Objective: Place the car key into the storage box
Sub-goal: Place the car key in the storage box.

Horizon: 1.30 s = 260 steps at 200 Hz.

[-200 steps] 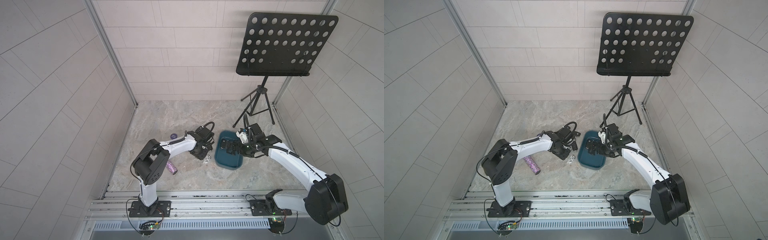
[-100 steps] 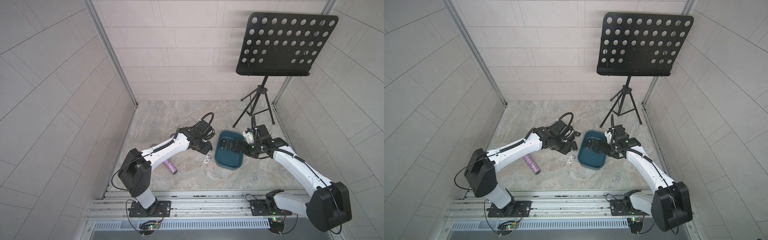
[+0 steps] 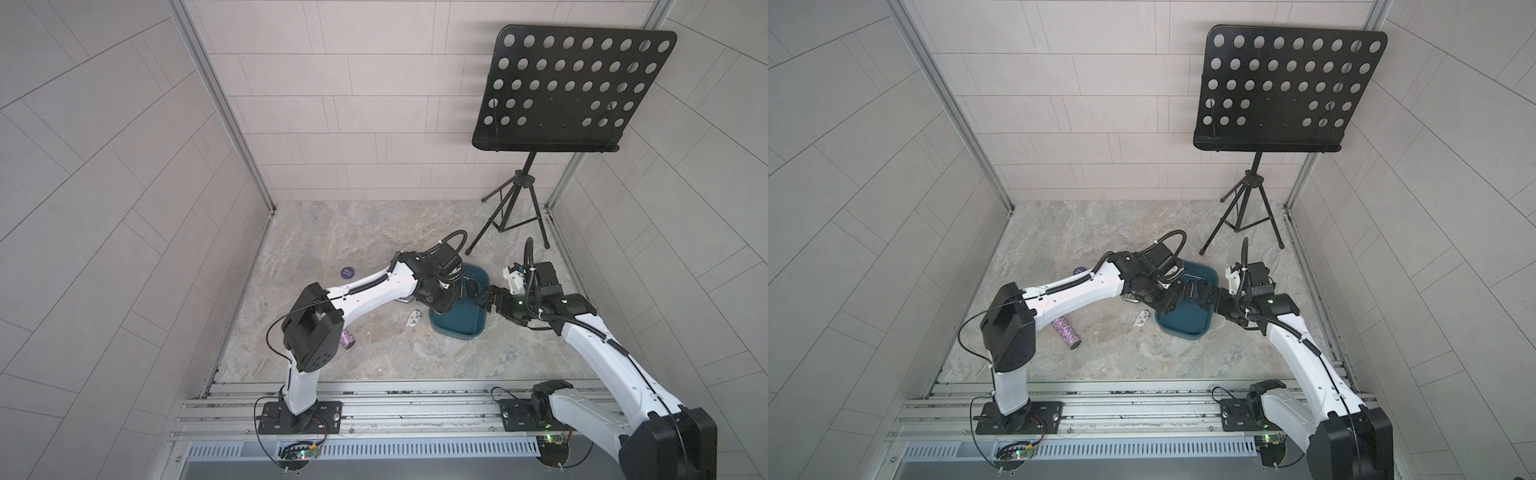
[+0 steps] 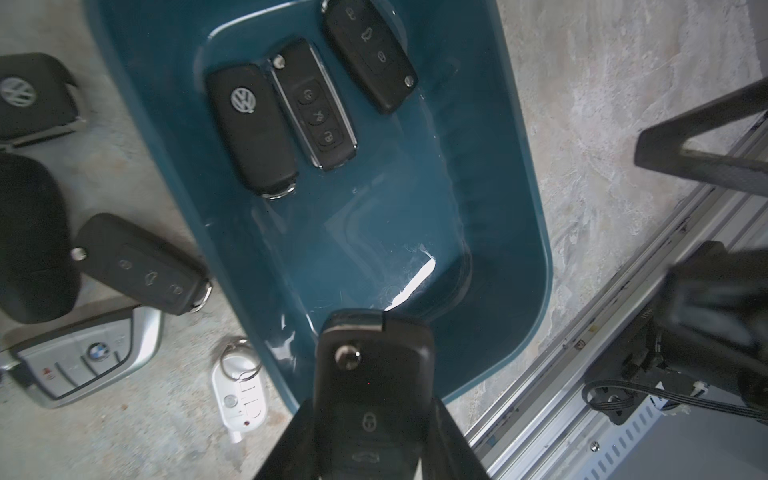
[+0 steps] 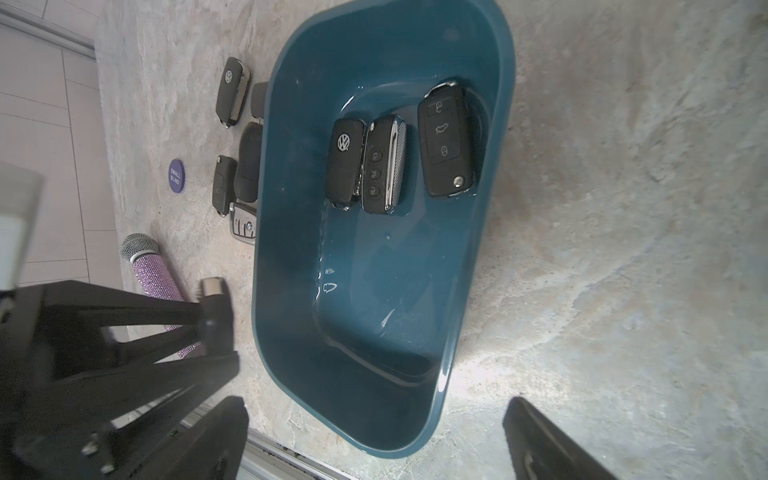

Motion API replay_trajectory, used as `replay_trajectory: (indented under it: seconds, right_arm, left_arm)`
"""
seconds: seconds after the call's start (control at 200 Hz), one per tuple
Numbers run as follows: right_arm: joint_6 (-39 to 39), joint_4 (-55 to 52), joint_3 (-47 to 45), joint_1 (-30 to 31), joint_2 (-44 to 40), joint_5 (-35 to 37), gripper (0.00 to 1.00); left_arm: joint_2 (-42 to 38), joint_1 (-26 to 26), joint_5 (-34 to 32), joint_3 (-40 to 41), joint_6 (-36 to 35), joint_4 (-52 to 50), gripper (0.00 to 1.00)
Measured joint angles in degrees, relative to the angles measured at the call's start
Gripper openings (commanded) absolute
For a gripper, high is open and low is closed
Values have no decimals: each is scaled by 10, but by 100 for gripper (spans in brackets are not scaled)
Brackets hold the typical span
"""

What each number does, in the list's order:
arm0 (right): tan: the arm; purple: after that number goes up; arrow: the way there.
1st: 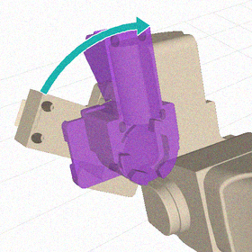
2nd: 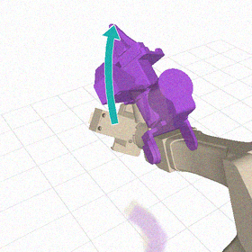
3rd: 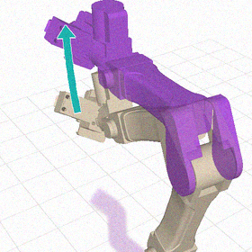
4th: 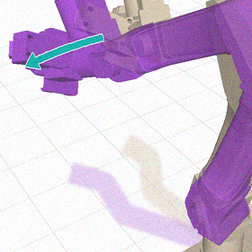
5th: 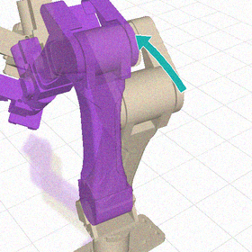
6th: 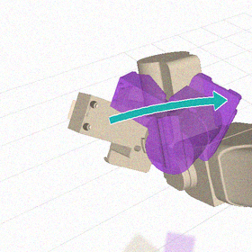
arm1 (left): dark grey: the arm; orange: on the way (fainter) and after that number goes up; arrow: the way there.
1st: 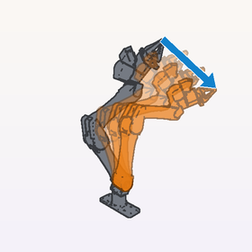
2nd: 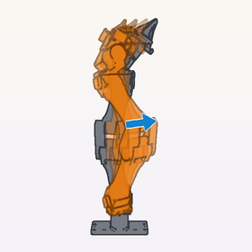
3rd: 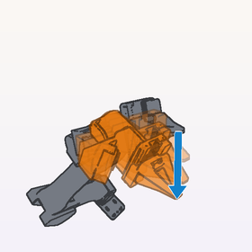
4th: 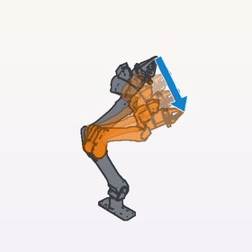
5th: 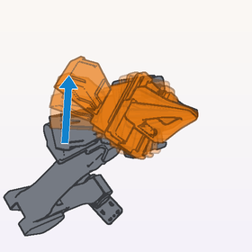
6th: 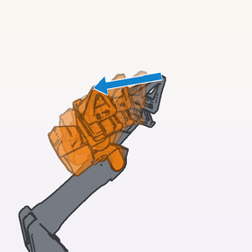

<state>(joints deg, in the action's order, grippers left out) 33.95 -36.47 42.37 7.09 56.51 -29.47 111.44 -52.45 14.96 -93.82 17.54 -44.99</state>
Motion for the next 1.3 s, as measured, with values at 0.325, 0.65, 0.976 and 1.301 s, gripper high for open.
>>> replay_trajectory:
  seconds: [0.325, 0.65, 0.976, 1.301]
  right_arm:
    - [8, 3, -19, -19, -34, 1, 100]
    - [9, 7, -26, -24, -37, -3, 100]
    - [9, 7, -26, -26, -36, -5, 100]
    - [9, 7, -26, -27, -36, -5, 100]
  left_arm:
    - [107, -17, -28, -70, 9, -52, 25]
    - [160, -33, -96, -126, 24, -70, 26]
    - [223, -46, -133, -184, 26, -100, 28]
    - [233, -46, -134, -195, 26, -112, 36]
